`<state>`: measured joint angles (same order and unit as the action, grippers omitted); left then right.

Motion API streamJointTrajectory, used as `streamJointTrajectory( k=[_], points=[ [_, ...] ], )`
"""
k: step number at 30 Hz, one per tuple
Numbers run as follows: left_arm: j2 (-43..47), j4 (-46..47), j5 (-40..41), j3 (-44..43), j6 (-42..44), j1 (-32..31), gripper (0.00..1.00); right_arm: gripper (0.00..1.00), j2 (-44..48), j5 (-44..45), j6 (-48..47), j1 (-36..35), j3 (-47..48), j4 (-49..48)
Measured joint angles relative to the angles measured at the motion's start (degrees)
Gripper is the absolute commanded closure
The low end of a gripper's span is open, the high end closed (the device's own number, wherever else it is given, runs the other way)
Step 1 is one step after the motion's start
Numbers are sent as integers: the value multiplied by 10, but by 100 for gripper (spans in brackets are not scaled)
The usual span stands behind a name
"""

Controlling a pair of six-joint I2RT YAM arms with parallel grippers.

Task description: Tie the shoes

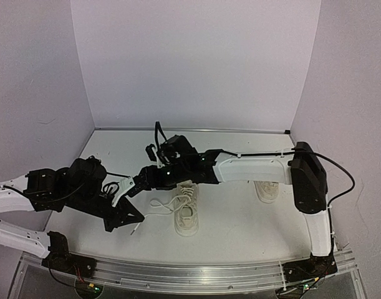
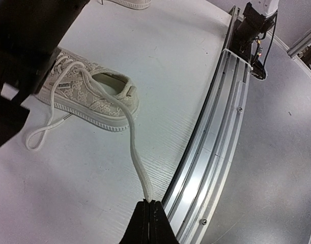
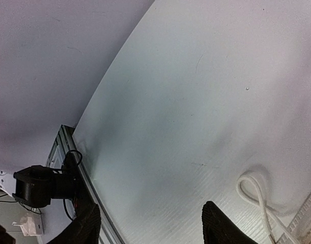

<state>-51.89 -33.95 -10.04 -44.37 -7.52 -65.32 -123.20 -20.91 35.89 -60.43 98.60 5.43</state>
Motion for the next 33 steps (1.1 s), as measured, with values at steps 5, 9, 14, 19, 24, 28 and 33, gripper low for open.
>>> streamJointTrajectory(
  k=[5, 9, 14, 19, 24, 28, 33],
  points=[
    [-25, -2, 44, -8, 0, 0, 100, 35, 90, -6, -12, 23, -61, -2],
    [-51, -3, 100, -47, 2, 1, 100, 42, 172, -6, -26, 48, -110, -5],
    [-106, 8, 125, -99, 5, 39, 100, 57, 227, -2, -62, 83, -166, -7],
    [-135, 37, 120, -100, -15, 144, 100, 67, 226, 13, -115, 93, -199, 39],
    [-158, 90, 113, -100, -46, 165, 100, 71, 203, 14, -152, 92, -217, 64],
    [-198, 115, 101, -100, -63, 166, 100, 74, 170, 14, -172, 92, -217, 66],
    [-221, 129, 88, -99, -80, 168, 100, 74, 133, 13, -190, 92, -216, 80]
  ],
)
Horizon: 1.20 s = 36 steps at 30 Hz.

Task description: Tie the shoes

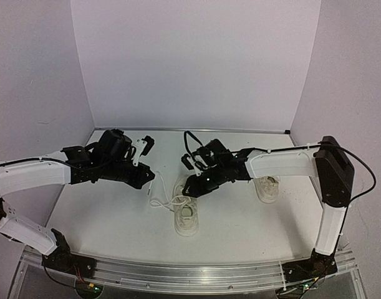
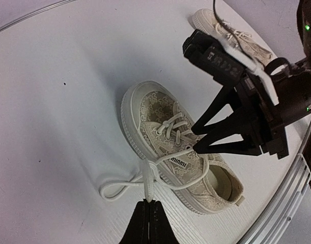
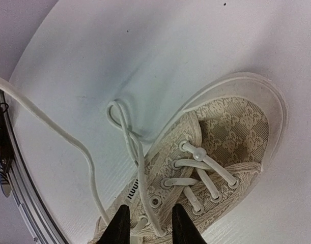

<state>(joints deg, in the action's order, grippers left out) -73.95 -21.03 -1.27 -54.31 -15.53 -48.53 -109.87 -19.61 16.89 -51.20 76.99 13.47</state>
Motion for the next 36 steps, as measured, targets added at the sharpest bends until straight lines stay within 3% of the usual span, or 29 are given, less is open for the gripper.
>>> streamJointTrajectory(
  k=[9, 16, 25, 36],
  points=[
    [-12, 23, -6, 0, -29, 10, 100, 77, -15, -8, -18, 0, 1, 13],
    [-46, 31, -5, -1, -50, 17, 100, 100, -15, -18, -33, -2, 1, 17],
    [-77, 57, -1, -14, -97, 18, 100, 100, -12, -19, -34, -3, 1, 22],
    [-192, 81, -17, -122, -177, 19, 100, 100, 30, -6, -35, -3, -20, 22]
  ],
)
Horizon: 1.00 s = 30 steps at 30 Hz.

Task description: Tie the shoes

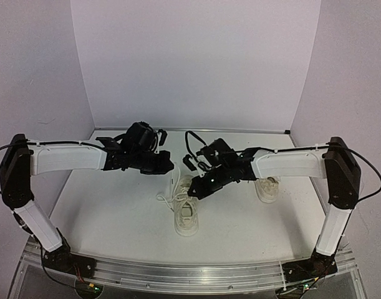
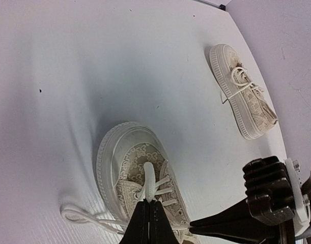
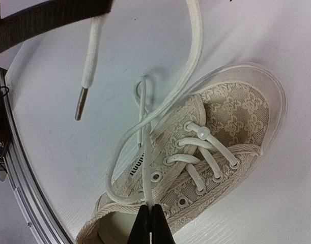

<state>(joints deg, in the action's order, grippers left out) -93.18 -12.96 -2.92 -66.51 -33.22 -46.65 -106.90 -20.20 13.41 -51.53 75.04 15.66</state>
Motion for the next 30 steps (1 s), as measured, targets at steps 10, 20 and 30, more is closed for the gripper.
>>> streamJointTrajectory(
  k=[10, 20, 30],
  points=[
    [-74, 22, -35, -34, -82, 0, 100, 100, 18, 3, -1, 0, -30, -16],
    [-140, 24, -76, -85, -124, -1, 100, 100, 27, 7, -3, 0, -44, -33],
    [-161, 19, -134, -89, -133, -6, 100, 100, 34, 16, -3, 0, -55, -42]
  ],
)
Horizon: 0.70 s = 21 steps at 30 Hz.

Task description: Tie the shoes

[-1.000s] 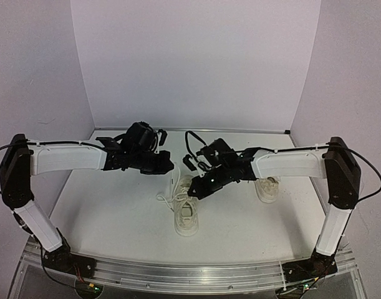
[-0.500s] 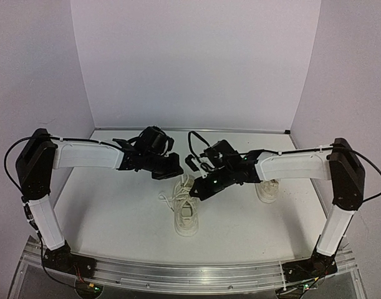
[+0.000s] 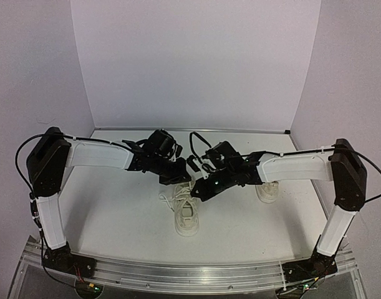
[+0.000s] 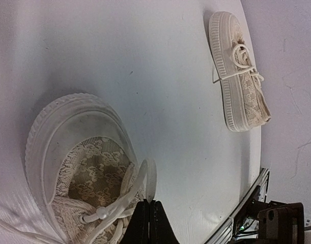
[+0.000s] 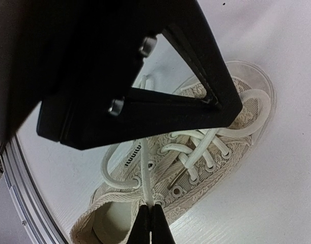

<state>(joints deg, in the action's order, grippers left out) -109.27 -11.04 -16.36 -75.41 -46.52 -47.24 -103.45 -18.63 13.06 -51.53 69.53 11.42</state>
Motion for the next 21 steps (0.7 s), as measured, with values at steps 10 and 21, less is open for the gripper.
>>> streamJointTrajectory(
  k=[10, 21],
  points=[
    [11, -21, -50, 15, -1, -1, 100, 100, 1, 4, 0, 0, -2, -3],
    [38, -29, -80, 51, -16, -16, 100, 90, 12, 9, 8, 0, -8, -3]
  ],
)
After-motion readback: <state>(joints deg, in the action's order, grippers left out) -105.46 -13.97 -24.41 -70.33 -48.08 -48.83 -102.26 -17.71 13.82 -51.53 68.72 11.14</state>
